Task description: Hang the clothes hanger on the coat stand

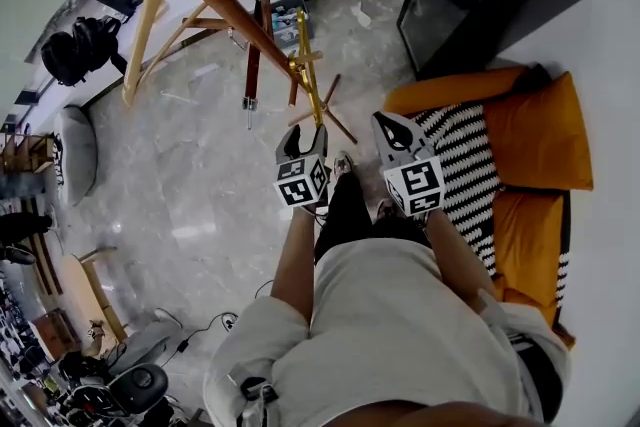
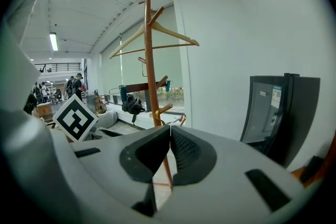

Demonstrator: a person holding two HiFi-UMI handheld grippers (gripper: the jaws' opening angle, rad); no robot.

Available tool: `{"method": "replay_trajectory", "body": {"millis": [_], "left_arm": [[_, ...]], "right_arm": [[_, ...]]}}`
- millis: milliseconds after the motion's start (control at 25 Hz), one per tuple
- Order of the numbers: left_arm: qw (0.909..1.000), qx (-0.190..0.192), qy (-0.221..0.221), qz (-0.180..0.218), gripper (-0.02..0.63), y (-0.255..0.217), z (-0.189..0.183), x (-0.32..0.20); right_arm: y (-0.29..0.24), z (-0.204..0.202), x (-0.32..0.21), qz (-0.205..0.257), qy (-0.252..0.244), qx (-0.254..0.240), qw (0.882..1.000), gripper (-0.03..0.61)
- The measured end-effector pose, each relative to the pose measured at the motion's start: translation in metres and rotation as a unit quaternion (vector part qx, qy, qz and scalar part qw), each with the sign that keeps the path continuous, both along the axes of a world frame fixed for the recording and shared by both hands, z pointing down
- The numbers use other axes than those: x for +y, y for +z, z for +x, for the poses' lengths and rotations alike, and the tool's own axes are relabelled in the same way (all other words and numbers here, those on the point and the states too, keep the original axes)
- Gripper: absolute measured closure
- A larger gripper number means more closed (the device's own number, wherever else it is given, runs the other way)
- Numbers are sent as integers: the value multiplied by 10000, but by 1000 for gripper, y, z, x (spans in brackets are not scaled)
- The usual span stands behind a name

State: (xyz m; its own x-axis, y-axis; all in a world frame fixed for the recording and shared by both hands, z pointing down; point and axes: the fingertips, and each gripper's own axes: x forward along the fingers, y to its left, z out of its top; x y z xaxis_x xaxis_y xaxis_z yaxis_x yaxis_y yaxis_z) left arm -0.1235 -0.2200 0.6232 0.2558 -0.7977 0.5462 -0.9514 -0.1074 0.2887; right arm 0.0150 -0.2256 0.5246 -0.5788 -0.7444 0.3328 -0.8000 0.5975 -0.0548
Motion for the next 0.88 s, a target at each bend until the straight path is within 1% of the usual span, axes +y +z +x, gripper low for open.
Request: {"method": "replay_trajectory", "body": {"millis": [200,400,560,600,680,760,800,880], "left_arm": [[9999,44,-59,151,382,-13,-1,10],[9989,-120,-220,388,382,-35,-11,24],[9976,-266,-275,568,387,-53,-14,45],[9971,-314,-302,631,414,-58,-15,52],[9952,-346,-422,816,499,-71,-16,65],[9922,-244,-586,1077,567,-88,-15,79],[9903,-164,-655,1217,591,-97,-15,86],[9866,-96,-744,1452,603,-114,-13,100]], "right_arm": [[-4,-3,6,76,-94,-52,9999,574],[-15,-9,13,218,-268,-131,9993,574],[-24,-16,28,349,-453,-186,9982,574],[-27,-17,33,379,-502,-196,9978,574],[-33,-19,42,448,-592,-222,9970,574],[-41,-20,52,526,-675,-266,9960,574],[-44,-21,58,557,-713,-294,9955,574],[-49,-22,72,600,-780,-362,9945,574]]}}
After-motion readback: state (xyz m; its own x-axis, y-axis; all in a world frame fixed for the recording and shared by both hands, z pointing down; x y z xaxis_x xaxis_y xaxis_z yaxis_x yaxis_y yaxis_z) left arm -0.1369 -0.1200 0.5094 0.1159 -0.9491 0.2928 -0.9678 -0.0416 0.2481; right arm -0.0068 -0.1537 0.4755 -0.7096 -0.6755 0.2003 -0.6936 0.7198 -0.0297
